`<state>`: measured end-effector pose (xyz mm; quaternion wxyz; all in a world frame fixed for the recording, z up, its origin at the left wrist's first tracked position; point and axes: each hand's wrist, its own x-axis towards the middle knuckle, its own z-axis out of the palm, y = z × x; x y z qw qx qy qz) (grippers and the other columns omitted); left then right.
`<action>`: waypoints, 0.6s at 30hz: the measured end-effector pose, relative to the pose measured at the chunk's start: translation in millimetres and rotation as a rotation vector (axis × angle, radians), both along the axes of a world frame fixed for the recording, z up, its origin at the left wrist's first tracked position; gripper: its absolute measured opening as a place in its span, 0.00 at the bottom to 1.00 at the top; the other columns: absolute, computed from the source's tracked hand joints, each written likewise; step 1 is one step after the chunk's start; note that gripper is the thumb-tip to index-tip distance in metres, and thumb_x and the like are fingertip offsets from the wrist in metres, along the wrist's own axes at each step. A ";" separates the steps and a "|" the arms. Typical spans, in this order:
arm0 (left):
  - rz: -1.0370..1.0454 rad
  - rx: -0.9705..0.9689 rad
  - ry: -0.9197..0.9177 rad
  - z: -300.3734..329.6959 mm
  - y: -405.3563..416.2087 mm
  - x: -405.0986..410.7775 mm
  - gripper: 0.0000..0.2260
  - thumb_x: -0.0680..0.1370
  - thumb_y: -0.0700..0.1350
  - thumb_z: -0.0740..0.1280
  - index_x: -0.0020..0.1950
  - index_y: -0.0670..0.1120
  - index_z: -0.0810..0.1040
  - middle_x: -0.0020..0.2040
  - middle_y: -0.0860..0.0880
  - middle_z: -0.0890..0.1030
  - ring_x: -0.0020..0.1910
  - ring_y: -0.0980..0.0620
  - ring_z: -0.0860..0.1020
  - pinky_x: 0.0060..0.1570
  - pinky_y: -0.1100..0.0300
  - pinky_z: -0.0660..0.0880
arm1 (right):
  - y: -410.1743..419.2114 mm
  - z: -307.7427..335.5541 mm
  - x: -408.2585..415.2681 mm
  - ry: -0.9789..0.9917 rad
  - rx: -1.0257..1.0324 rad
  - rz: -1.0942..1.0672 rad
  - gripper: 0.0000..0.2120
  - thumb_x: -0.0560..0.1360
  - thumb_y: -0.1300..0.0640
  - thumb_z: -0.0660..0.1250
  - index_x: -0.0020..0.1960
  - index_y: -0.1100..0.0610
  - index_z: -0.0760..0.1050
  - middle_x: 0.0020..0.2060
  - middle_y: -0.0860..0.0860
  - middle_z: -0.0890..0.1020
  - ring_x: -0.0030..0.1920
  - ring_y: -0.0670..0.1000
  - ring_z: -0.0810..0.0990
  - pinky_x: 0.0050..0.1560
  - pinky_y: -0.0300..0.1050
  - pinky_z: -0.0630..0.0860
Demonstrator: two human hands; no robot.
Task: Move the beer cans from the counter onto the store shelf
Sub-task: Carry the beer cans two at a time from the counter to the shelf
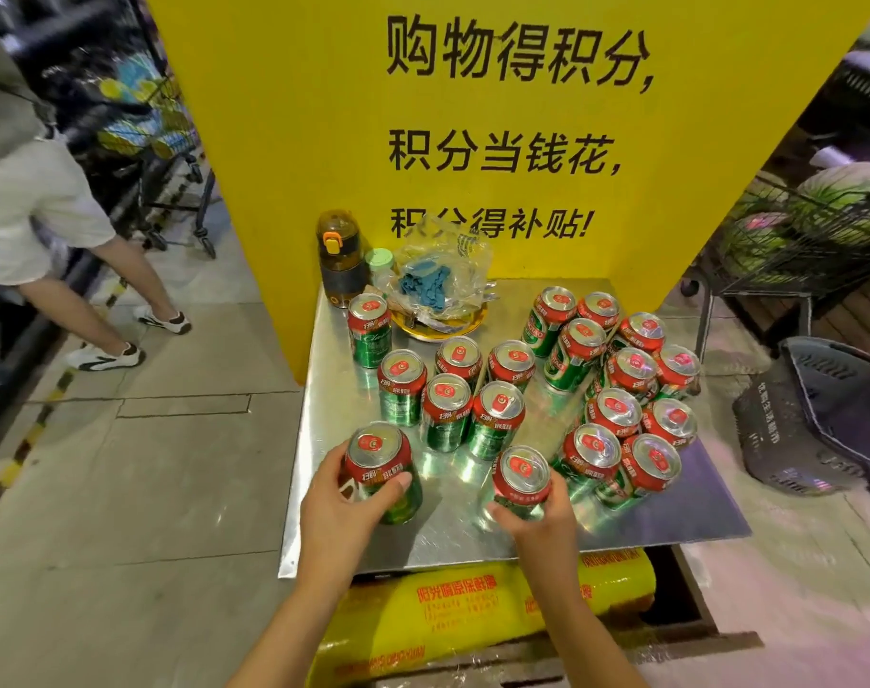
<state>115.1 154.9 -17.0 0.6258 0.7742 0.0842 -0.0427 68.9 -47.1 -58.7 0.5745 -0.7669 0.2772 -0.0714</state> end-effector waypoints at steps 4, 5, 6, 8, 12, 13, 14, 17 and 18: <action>0.107 -0.064 0.000 15.1 12.9 -15.9 0.30 0.62 0.51 0.77 0.62 0.54 0.71 0.57 0.54 0.78 0.57 0.54 0.76 0.57 0.57 0.74 | 4.2 8.1 0.2 -0.045 0.063 0.097 0.28 0.62 0.66 0.79 0.54 0.47 0.71 0.50 0.49 0.80 0.51 0.48 0.80 0.54 0.42 0.75; 0.136 -0.085 -0.003 19.2 17.2 -20.5 0.31 0.60 0.53 0.76 0.62 0.53 0.72 0.56 0.54 0.79 0.56 0.55 0.76 0.56 0.58 0.75 | 8.7 10.6 2.3 -0.048 0.086 0.139 0.28 0.61 0.67 0.79 0.54 0.48 0.71 0.50 0.50 0.80 0.51 0.49 0.80 0.54 0.42 0.75; 0.165 -0.101 -0.006 22.7 22.9 -25.2 0.33 0.59 0.54 0.76 0.62 0.52 0.73 0.55 0.54 0.79 0.55 0.55 0.77 0.55 0.59 0.75 | 15.5 14.3 5.2 -0.050 0.113 0.179 0.28 0.61 0.69 0.79 0.53 0.50 0.70 0.50 0.51 0.80 0.51 0.49 0.80 0.54 0.42 0.75; 0.222 -0.111 -0.021 27.6 38.6 -34.6 0.35 0.57 0.56 0.75 0.62 0.51 0.73 0.55 0.55 0.80 0.55 0.56 0.78 0.54 0.58 0.76 | 35.8 26.4 12.1 -0.055 0.175 0.242 0.28 0.61 0.70 0.78 0.52 0.51 0.69 0.49 0.49 0.79 0.49 0.44 0.79 0.53 0.40 0.74; 0.333 -0.129 -0.036 42.9 80.6 -55.4 0.35 0.58 0.55 0.75 0.64 0.52 0.72 0.55 0.57 0.78 0.54 0.59 0.77 0.53 0.61 0.75 | 88.4 52.7 21.9 -0.075 0.235 0.381 0.30 0.61 0.67 0.79 0.55 0.49 0.69 0.49 0.44 0.78 0.49 0.39 0.77 0.42 0.28 0.75; 0.371 -0.131 -0.042 47.2 92.8 -62.0 0.34 0.59 0.55 0.74 0.63 0.53 0.71 0.54 0.59 0.78 0.53 0.60 0.76 0.50 0.64 0.74 | 103.1 58.5 23.0 -0.088 0.239 0.420 0.29 0.61 0.66 0.79 0.53 0.46 0.69 0.49 0.43 0.79 0.49 0.38 0.77 0.40 0.26 0.75; 0.414 -0.131 -0.049 51.5 105.8 -69.1 0.33 0.59 0.55 0.74 0.62 0.55 0.71 0.53 0.60 0.77 0.52 0.61 0.76 0.48 0.67 0.73 | 119.0 64.6 23.8 -0.099 0.239 0.463 0.28 0.61 0.66 0.79 0.51 0.46 0.70 0.49 0.43 0.79 0.48 0.38 0.78 0.40 0.25 0.74; 0.549 -0.106 -0.069 64.5 150.1 -93.8 0.31 0.59 0.56 0.73 0.61 0.57 0.70 0.52 0.62 0.76 0.50 0.64 0.75 0.45 0.69 0.71 | 171.3 80.2 25.2 -0.128 0.240 0.599 0.27 0.61 0.66 0.80 0.50 0.47 0.71 0.48 0.44 0.80 0.45 0.37 0.80 0.40 0.28 0.75; 0.591 -0.090 -0.081 68.5 166.5 -103.2 0.30 0.59 0.56 0.73 0.59 0.58 0.70 0.51 0.62 0.76 0.50 0.64 0.75 0.45 0.68 0.70 | 190.1 84.1 25.1 -0.132 0.245 0.644 0.27 0.60 0.65 0.80 0.50 0.47 0.71 0.48 0.44 0.81 0.46 0.37 0.80 0.42 0.30 0.75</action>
